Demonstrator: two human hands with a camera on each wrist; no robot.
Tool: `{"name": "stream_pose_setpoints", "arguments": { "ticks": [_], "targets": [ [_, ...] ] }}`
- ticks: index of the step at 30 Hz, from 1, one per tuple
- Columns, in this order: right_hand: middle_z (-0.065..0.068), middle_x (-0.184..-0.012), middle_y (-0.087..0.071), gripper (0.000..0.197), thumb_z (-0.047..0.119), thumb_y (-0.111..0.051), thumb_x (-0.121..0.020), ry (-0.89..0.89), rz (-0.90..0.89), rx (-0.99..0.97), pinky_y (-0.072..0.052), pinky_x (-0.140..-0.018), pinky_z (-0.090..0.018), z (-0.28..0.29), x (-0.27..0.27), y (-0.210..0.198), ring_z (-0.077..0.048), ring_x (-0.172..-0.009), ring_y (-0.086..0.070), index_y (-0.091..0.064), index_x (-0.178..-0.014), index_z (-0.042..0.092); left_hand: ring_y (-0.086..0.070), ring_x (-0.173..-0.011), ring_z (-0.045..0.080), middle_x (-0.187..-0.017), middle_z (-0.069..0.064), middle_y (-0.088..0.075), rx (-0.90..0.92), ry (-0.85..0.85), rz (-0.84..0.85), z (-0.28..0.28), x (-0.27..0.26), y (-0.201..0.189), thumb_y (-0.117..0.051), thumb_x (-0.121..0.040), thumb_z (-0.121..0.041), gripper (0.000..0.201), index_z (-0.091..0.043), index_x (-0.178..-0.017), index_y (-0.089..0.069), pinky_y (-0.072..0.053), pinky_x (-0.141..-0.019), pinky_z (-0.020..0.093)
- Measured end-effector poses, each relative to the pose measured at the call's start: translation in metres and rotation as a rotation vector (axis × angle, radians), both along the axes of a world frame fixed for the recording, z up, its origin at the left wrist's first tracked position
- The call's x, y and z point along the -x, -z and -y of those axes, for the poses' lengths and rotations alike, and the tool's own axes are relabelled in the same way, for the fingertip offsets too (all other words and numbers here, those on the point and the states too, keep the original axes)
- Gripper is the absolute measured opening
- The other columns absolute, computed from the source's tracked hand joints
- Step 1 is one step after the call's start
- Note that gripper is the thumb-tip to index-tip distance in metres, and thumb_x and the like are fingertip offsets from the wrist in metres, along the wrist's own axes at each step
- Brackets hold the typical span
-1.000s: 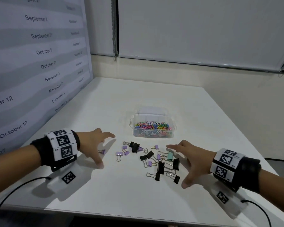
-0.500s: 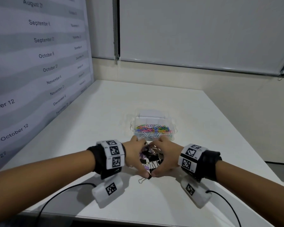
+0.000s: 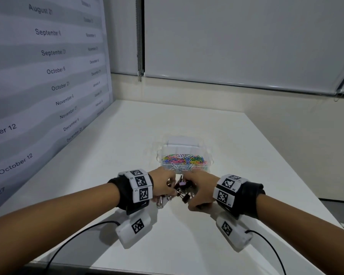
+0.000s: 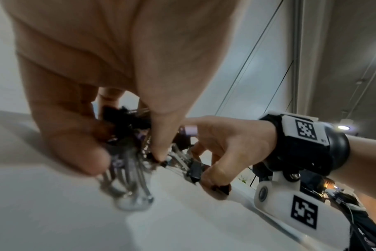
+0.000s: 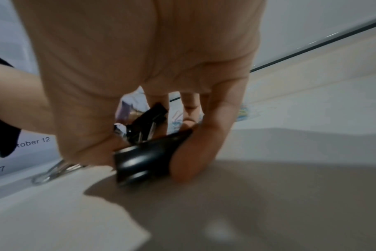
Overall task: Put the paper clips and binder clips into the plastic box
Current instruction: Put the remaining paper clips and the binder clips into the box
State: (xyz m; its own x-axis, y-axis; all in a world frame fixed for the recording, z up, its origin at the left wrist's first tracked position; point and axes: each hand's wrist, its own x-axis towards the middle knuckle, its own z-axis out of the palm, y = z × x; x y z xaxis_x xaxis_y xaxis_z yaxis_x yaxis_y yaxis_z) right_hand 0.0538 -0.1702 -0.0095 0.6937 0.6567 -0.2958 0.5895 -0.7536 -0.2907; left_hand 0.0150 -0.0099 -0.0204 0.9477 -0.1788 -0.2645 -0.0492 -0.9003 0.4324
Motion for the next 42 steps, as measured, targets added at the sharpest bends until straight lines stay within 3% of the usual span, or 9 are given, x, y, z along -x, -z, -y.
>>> {"name": "stream_pose_setpoints", "arguments": {
  "ticks": [5, 9, 12, 16, 23, 28, 33, 39, 42],
  "targets": [
    [0.006, -0.099, -0.063, 0.044, 0.014, -0.071, -0.06, 0.036, -0.055, -0.041, -0.049, -0.068, -0.026, 0.007, -0.003, -0.003, -0.017, -0.089, -0.06, -0.053, -0.099, 0.022, -0.052, -0.075, 0.017, -0.079, -0.006, -0.051, 0.031, -0.025, -0.001, -0.008, -0.001, 0.005, -0.052, -0.087, -0.012, 0.021, -0.024, -0.072, -0.045, -0.05, -0.069, 0.035],
    [0.013, -0.081, -0.053, 0.032, 0.011, -0.067, -0.069, 0.038, -0.011, -0.034, -0.042, -0.065, -0.022, 0.012, -0.008, -0.007, -0.014, -0.08, -0.051, -0.045, -0.088, 0.026, -0.051, -0.082, 0.015, -0.092, -0.001, -0.054, 0.053, -0.011, -0.032, -0.015, -0.003, 0.001, -0.048, -0.093, -0.012, 0.009, -0.018, -0.087, -0.045, -0.042, -0.071, 0.023],
    [0.002, -0.093, -0.06, 0.022, 0.012, -0.065, -0.072, 0.057, -0.002, -0.036, -0.047, -0.079, -0.029, 0.017, -0.013, -0.008, -0.02, -0.09, -0.056, -0.052, -0.086, 0.024, -0.055, -0.049, 0.0, -0.073, -0.002, -0.053, 0.254, -0.061, -0.122, -0.023, -0.008, -0.007, -0.048, -0.095, -0.013, 0.016, -0.021, -0.081, -0.046, -0.043, -0.05, 0.011],
    [-0.001, -0.099, -0.067, 0.016, 0.015, -0.07, -0.07, 0.095, -0.045, -0.091, -0.055, -0.082, -0.035, 0.024, -0.021, -0.008, -0.021, -0.092, -0.063, -0.062, -0.079, 0.026, -0.051, -0.041, 0.002, -0.074, 0.003, -0.046, 0.619, -0.204, -0.173, -0.035, -0.02, -0.028, -0.049, -0.093, -0.002, 0.016, -0.013, -0.083, -0.055, -0.053, -0.053, 0.014],
    [-0.004, -0.097, -0.062, 0.015, 0.01, -0.073, -0.072, 0.17, -0.17, -0.274, -0.055, -0.046, -0.025, 0.027, -0.032, -0.016, -0.015, -0.07, -0.062, -0.064, -0.075, 0.022, -0.042, -0.06, 0.012, -0.069, 0.005, -0.044, 0.925, -0.413, -0.083, -0.04, -0.067, -0.059, -0.046, -0.093, 0.005, 0.018, -0.005, -0.081, -0.056, -0.052, -0.049, 0.013],
    [-0.001, -0.089, -0.058, 0.01, 0.006, -0.069, -0.076, 0.258, -0.199, -0.439, -0.058, -0.049, -0.032, 0.025, -0.05, -0.026, -0.018, -0.065, -0.063, -0.066, -0.084, 0.011, -0.044, -0.064, 0.017, -0.073, 0.011, -0.045, 1.012, -0.55, -0.082, -0.031, -0.106, -0.054, -0.039, -0.091, 0.014, 0.027, -0.002, -0.072, -0.048, -0.044, -0.042, 0.017],
    [0.0, -0.087, -0.057, 0.011, 0.002, -0.064, -0.076, 0.337, -0.167, -0.52, -0.059, -0.051, -0.036, 0.029, -0.066, -0.025, -0.023, -0.069, -0.063, -0.068, -0.082, 0.011, -0.052, -0.085, 0.025, -0.079, 0.011, -0.053, 0.833, -0.61, -0.028, -0.025, -0.132, -0.046, -0.042, -0.093, 0.003, 0.017, -0.006, -0.08, -0.051, -0.052, -0.084, 0.032],
    [-0.002, -0.087, -0.056, 0.01, 0.004, -0.068, -0.075, 0.39, -0.157, -0.561, -0.059, -0.052, -0.038, 0.033, -0.075, -0.022, -0.026, -0.072, -0.063, -0.068, -0.081, 0.012, -0.056, -0.086, 0.021, -0.109, 0.012, -0.06, 0.422, -0.349, -0.022, -0.023, -0.125, -0.046, -0.049, -0.094, -0.016, 0.026, -0.003, -0.113, -0.061, -0.046, -0.076, 0.028],
    [-0.003, -0.086, -0.057, 0.01, 0.003, -0.067, -0.074, 0.414, -0.136, -0.619, -0.059, -0.052, -0.037, 0.03, -0.077, -0.023, -0.032, -0.081, -0.067, -0.068, -0.081, 0.01, -0.06, -0.107, 0.022, -0.121, 0.009, -0.065, 0.155, -0.144, 0.005, -0.021, -0.108, -0.045, -0.056, -0.091, -0.021, 0.03, -0.007, -0.116, -0.065, -0.046, -0.09, 0.03]
  ]
}}
